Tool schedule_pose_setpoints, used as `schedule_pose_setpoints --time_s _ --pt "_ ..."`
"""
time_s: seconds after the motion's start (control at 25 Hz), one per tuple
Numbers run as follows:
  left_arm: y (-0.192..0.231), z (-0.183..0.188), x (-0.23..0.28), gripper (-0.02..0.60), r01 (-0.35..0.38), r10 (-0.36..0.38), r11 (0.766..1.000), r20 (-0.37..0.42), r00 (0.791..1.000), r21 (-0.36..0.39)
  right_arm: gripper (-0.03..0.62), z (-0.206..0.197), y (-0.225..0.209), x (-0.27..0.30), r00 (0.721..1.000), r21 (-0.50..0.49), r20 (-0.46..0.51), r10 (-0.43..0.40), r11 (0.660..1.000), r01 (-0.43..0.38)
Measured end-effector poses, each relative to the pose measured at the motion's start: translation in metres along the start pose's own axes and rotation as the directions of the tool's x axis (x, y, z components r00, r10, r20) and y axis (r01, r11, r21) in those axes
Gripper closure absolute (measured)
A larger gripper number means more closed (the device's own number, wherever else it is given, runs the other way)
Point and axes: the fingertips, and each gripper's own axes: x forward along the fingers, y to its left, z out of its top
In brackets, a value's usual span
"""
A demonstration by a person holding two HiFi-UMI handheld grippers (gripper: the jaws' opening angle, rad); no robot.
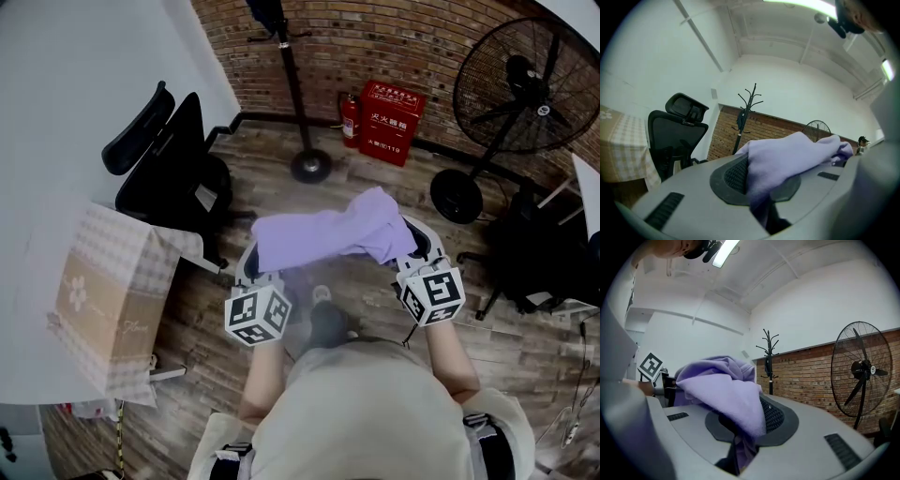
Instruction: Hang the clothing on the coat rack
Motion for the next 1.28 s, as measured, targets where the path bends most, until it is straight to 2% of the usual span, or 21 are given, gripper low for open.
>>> schedule_pose_setpoints --time_s 0.24,0.6,0.96,1.28 --pt "0.005 0.001 0.013 0.548 0.007 -0.007 1.000 0.006 1.000 0.001 0.546 0.000 -0.004 0.012 1.000 -0.003 0.007 0.001 1.000 -0.001" --pt "0.009 0.006 0.066 0.548 0.018 -0.018 1.000 -0.005 1.000 0.003 0.546 -0.003 -0.032 0.055 1.000 -0.001 -0.015 -0.008 1.000 0.008" --pt "0.036 0.022 0.150 0.548 0.032 -0.032 0.999 -0.015 0.999 -0.001 0.546 0.005 -0.060 0.136 1.000 -0.020 -0.024 -0.017 1.000 0.017" --pt "0.064 0.059 0.231 0.548 0.050 -0.050 0.999 -0.003 0.999 0.013 0.546 0.028 -0.083 0.223 0.999 -0.034 -0.011 -0.033 0.999 0.033"
